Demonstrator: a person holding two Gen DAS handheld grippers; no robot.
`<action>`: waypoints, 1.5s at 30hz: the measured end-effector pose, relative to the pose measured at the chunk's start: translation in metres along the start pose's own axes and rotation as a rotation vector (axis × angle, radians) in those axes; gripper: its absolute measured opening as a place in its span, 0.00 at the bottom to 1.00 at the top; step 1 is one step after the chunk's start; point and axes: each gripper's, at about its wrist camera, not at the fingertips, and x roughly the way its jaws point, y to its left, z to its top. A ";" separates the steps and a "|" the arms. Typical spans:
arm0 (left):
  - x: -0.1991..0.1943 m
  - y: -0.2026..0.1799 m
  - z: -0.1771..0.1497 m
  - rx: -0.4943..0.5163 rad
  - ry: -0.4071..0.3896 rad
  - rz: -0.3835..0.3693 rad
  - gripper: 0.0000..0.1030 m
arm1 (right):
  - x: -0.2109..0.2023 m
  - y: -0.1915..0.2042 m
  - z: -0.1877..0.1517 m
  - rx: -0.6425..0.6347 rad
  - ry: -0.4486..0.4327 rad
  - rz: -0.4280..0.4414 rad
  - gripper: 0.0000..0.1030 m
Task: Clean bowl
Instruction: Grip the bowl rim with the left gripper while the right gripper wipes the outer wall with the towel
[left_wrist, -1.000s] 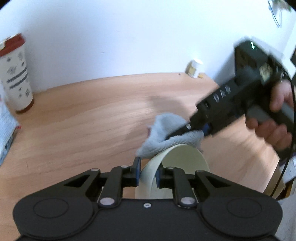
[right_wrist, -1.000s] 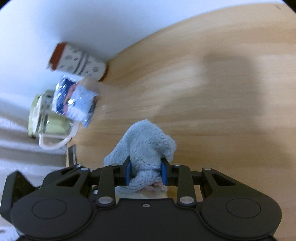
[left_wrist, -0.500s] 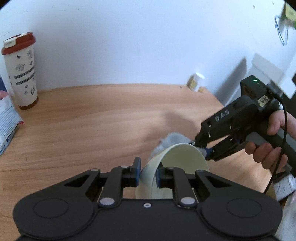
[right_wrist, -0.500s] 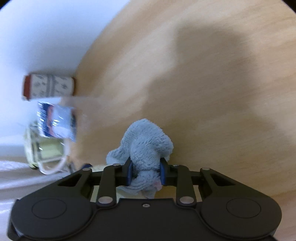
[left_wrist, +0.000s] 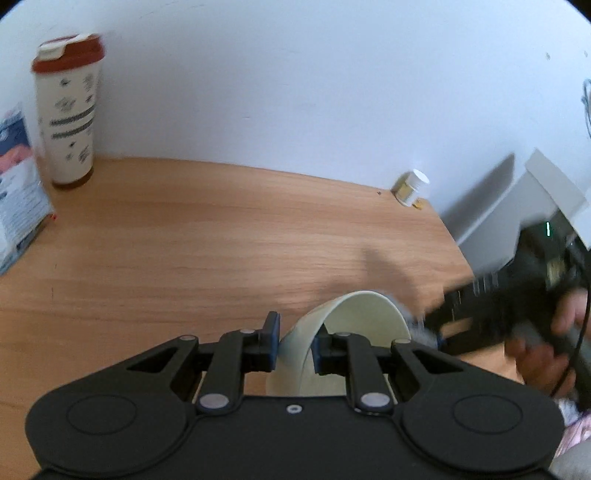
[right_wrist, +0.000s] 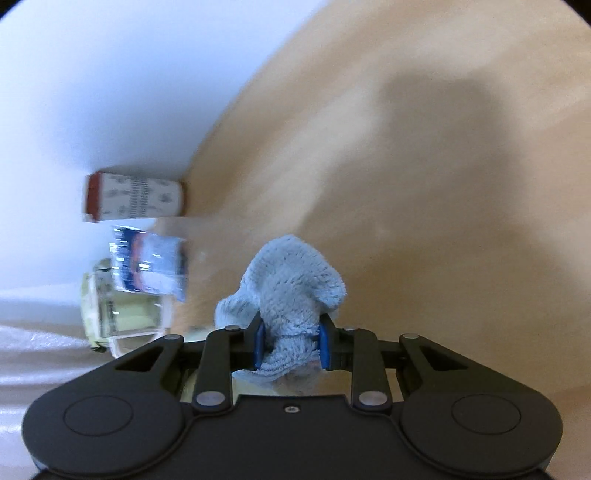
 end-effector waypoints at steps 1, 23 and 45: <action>0.000 0.000 0.001 -0.001 0.000 -0.001 0.15 | 0.001 -0.003 -0.002 0.013 0.009 -0.002 0.30; 0.004 -0.001 -0.002 -0.069 0.006 -0.046 0.17 | -0.013 0.051 0.012 -0.069 -0.059 0.074 0.29; 0.011 0.018 -0.001 -0.208 -0.004 -0.038 0.12 | -0.017 -0.015 -0.007 0.195 -0.044 0.119 0.29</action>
